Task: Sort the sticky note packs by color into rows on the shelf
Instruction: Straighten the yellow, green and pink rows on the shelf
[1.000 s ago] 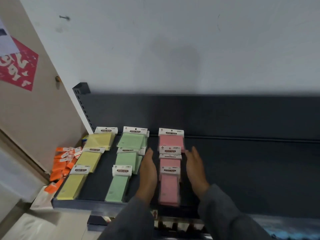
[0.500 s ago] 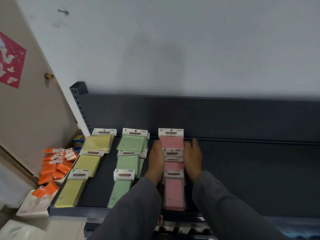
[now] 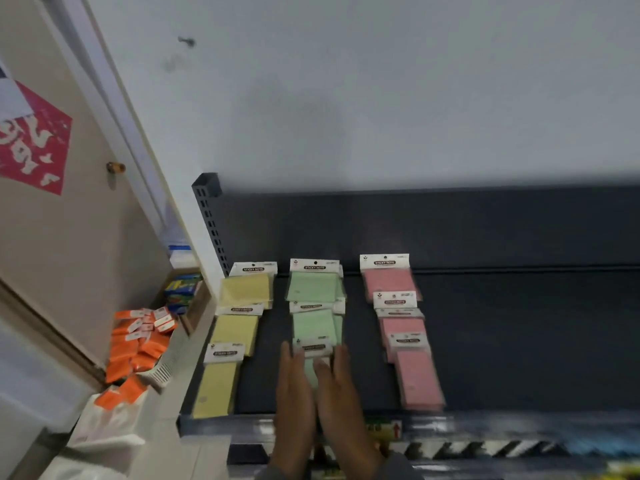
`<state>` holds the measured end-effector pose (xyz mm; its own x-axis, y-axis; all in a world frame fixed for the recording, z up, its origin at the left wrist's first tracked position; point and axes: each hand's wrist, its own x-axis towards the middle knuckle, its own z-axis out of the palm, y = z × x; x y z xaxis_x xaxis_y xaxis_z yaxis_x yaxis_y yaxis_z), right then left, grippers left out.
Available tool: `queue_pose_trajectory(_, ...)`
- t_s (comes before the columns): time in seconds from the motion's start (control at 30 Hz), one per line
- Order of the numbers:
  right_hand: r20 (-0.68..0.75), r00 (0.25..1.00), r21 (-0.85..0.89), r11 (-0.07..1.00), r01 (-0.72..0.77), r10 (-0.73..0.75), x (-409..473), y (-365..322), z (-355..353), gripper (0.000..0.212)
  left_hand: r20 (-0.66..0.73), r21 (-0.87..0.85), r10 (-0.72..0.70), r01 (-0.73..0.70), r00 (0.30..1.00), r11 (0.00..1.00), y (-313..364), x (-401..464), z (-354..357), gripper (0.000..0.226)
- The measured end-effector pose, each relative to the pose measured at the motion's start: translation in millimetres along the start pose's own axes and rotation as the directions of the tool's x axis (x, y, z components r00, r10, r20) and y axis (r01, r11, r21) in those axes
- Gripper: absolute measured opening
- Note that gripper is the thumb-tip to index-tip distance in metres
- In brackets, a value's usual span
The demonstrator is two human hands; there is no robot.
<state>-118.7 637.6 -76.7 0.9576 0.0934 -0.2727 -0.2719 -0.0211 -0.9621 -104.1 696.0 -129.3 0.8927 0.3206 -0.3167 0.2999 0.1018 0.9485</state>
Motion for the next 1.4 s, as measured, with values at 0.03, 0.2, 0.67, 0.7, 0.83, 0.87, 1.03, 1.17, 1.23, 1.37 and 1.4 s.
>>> queue_pose_trajectory(0.03, 0.001, 1.000, -0.003, 1.000, 0.019, -0.019, -3.1, 3.4, 3.3, 0.057, 0.032, -0.015, 0.015, -0.014, 0.999, 1.000, -8.5, 3.8, -1.0, 0.057)
queue_pose_trajectory(0.2, -0.231, 0.972, -0.088, 0.996, 0.021, -0.041, 14.2, 3.9, -6.1, 0.068, 0.045, -0.122, -0.015, 0.020, 0.999, 0.992, 22.6, 11.5, -25.5, 0.075)
queue_pose_trajectory(0.67, -0.114, 0.989, -0.092, 0.992, 0.081, -0.091, 52.9, -0.9, -9.0, 0.031, 0.101, -0.101, -0.060, 0.070, 0.993, 0.992, 57.8, 31.7, -30.1, 0.039)
queue_pose_trajectory(0.7, -0.108, 0.990, -0.097, 0.992, 0.083, -0.094, 53.3, 0.1, -8.1, 0.032, 0.101, -0.112, -0.062, 0.073, 0.993, 0.991, 57.1, 32.7, -30.6, 0.038)
queue_pose_trajectory(0.83, -0.098, 0.989, -0.113, 0.988, 0.102, -0.114, 53.4, 10.1, -3.6, 0.036, 0.081, -0.110, -0.056, 0.064, 0.995, 0.992, 49.8, 34.5, -29.4, 0.040)
queue_pose_trajectory(0.87, -0.103, 0.989, -0.113, 0.989, 0.097, -0.109, 52.4, 9.5, -2.9, 0.035, 0.083, -0.109, -0.051, 0.060, 0.995, 0.992, 48.9, 35.2, -28.6, 0.044)
queue_pose_trajectory(1.03, -0.180, 0.973, -0.127, 0.984, 0.125, -0.147, 64.4, -17.6, -21.3, 0.022, 0.031, -0.111, 0.054, -0.050, 0.998, 0.993, 68.8, 50.5, -22.2, 0.046)
queue_pose_trajectory(1.17, -0.202, 0.975, -0.154, 0.986, 0.063, -0.094, 97.6, -46.1, -26.8, 0.024, -0.024, -0.013, 0.017, -0.017, 1.000, 1.000, 102.1, 84.9, -6.1, 0.045)
queue_pose_trajectory(1.23, -0.199, 0.977, -0.205, 0.978, 0.038, -0.080, 111.4, -41.9, -19.8, 0.032, -0.015, 0.023, 0.003, -0.002, 1.000, 1.000, 108.4, 89.4, 0.5, 0.042)
queue_pose_trajectory(1.37, -0.193, 0.978, -0.210, 0.977, 0.041, -0.083, 118.7, -23.9, -14.3, 0.042, -0.022, 0.062, 0.065, -0.063, 0.998, 0.996, 90.8, 85.2, 2.1, 0.044)
queue_pose_trajectory(1.4, -0.207, 0.976, -0.194, 0.981, 0.029, -0.069, 117.0, -25.5, -14.4, 0.037, -0.040, 0.071, 0.082, -0.079, 0.996, 0.994, 88.2, 86.5, 1.4, 0.044)
